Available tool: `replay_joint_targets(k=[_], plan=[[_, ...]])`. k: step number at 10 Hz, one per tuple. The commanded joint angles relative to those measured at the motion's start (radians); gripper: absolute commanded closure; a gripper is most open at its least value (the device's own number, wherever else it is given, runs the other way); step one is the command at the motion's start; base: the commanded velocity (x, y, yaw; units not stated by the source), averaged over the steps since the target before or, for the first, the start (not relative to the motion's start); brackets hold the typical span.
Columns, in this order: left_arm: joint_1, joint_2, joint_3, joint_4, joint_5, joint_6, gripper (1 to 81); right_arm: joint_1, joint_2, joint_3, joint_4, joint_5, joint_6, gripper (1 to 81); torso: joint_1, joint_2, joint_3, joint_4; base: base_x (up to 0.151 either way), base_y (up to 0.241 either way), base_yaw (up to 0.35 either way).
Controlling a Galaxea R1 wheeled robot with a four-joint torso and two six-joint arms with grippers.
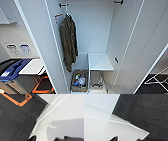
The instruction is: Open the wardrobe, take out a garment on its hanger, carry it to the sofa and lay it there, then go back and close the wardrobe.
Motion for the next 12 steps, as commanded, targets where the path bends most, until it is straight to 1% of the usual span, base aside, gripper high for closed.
replay_joint_targets(k=[1, 3, 5, 6, 8, 9, 10, 12], plan=[[-0.128, 0.035, 0.005, -0.002, 0.033, -0.004, 1.0, 0.127, 0.057, 0.071, -0.084, -0.012, 0.001, 1.0, 0.0, 0.0, 0.0, 0.0, 0.0, 0.0, 0.0], [-0.124, 0.104, 0.005, 0.02, 0.035, -0.003, 1.0, 0.127, 0.106, 0.105, -0.11, 0.006, 0.001, 1.0, 0.0, 0.0, 0.0, 0.0, 0.0, 0.0, 0.0], [-0.099, 0.19, 0.003, 0.049, 0.034, -0.001, 1.0, 0.126, 0.157, 0.143, -0.176, 0.012, 0.001, 1.0, 0.0, 0.0, 0.0, 0.0, 0.0, 0.0, 0.0], [-0.087, 0.222, -0.003, 0.067, 0.029, -0.001, 1.0, 0.121, 0.183, 0.145, -0.198, 0.018, 0.001, 1.0, 0.0, 0.0, 0.0, 0.0, 0.0, 0.0, 0.0], [-0.072, 0.301, -0.027, 0.096, 0.035, 0.002, 1.0, 0.119, 0.262, 0.095, -0.265, 0.02, 0.001, 1.0, 0.0, 0.0, 0.0, 0.0, 0.0, 0.0, 0.0], [-0.056, 0.334, -0.029, 0.124, 0.037, 0.007, 1.0, 0.116, 0.295, 0.071, -0.294, 0.014, 0.001, 1.0, 0.0, 0.0, 0.0, 0.0, 0.0, 0.0, 0.0], [-0.041, 0.36, -0.029, 0.163, 0.038, 0.007, 1.0, 0.104, 0.318, 0.052, -0.338, 0.009, 0.001, 1.0, 0.0, 0.0, 0.0, 0.0, 0.0, 0.0, 0.0], [0.01, 0.369, -0.014, 0.228, 0.041, 0.008, 1.0, 0.04, 0.327, 0.05, -0.42, 0.009, 0.001, 1.0, 0.0, 0.0, 0.0, 0.0, 0.0, 0.0, 0.0]])
